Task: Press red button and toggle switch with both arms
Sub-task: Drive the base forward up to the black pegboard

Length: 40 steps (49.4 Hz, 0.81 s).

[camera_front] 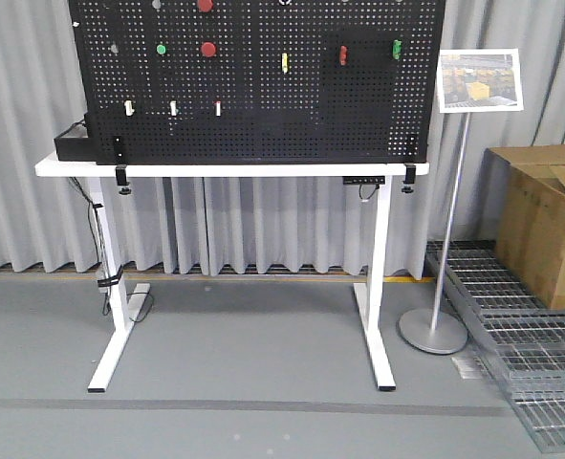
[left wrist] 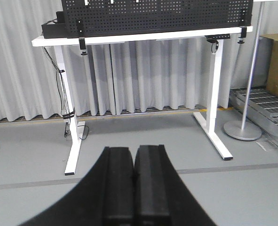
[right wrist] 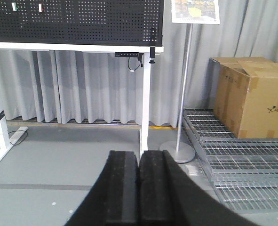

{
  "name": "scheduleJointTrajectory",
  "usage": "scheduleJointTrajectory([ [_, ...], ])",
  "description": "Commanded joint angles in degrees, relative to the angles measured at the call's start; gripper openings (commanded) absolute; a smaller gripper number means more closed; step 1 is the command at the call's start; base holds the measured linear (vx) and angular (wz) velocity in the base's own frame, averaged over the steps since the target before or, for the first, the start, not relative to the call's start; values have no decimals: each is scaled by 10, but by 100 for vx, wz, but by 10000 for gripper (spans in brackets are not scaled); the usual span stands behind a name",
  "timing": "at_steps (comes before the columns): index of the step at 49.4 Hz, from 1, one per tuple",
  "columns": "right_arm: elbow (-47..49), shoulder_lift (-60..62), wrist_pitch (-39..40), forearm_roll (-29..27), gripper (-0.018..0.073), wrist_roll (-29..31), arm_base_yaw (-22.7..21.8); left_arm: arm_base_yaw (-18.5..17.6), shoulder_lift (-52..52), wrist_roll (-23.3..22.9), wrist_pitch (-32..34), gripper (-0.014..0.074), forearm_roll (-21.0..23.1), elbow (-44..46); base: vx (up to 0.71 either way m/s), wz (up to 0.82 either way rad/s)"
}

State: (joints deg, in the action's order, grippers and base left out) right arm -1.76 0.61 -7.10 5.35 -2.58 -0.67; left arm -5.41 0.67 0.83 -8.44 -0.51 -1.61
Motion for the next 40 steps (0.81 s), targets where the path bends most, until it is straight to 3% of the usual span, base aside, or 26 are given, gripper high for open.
scheduleJointTrajectory([
  [1, -6, 0, 46, 0, -3, 3, -2, 2, 3, -4, 51, 1, 5, -15, 22, 6],
  [40, -6, 0, 46, 0, -3, 3, -2, 2, 3, -4, 51, 1, 5, -15, 35, -1],
])
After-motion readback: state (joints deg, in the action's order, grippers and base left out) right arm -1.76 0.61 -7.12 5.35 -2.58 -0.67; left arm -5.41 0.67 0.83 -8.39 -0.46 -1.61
